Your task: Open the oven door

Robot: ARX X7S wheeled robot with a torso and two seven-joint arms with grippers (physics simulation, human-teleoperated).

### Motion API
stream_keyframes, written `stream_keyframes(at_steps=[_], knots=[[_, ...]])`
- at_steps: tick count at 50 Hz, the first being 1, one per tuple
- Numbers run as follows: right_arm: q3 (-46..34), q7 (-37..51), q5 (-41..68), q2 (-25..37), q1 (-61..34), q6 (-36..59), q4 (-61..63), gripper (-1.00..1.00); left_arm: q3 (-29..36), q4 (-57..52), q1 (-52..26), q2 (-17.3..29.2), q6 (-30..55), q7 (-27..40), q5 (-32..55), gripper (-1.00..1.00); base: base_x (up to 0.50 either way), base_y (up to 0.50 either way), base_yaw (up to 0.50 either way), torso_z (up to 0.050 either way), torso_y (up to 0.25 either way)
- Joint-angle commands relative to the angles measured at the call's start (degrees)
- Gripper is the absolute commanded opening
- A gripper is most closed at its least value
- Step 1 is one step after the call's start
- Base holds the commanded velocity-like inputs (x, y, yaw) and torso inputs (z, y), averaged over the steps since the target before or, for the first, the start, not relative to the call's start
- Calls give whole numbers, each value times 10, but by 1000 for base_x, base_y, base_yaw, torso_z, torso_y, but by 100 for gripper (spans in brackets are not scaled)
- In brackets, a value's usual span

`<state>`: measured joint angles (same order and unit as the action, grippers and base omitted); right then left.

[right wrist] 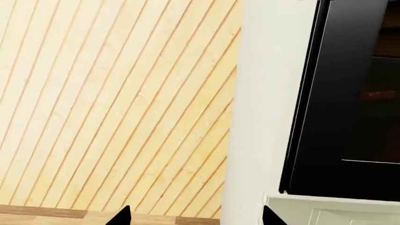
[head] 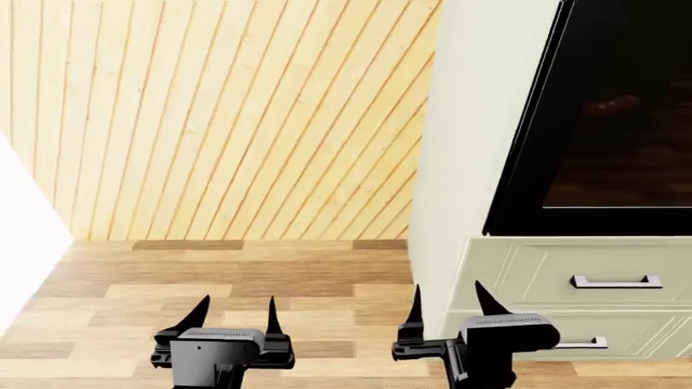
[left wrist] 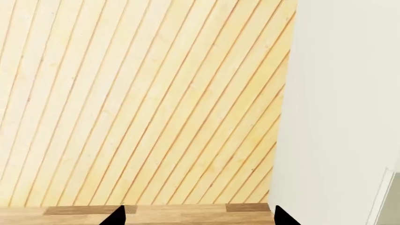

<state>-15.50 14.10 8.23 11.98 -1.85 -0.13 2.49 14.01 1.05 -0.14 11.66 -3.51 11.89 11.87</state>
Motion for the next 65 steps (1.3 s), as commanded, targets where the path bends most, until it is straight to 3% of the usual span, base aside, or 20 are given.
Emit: stream_keyframes(at_steps=[1,65], knots=[[7,6,15,1,5,0,4,100,5,-1,0,1,-1,1,2,100,0,0,-500,0,0],[9,9,64,14,9,-14,18,100,23,0,-6,11,-3,17,10,100,0,0,-500,0,0]])
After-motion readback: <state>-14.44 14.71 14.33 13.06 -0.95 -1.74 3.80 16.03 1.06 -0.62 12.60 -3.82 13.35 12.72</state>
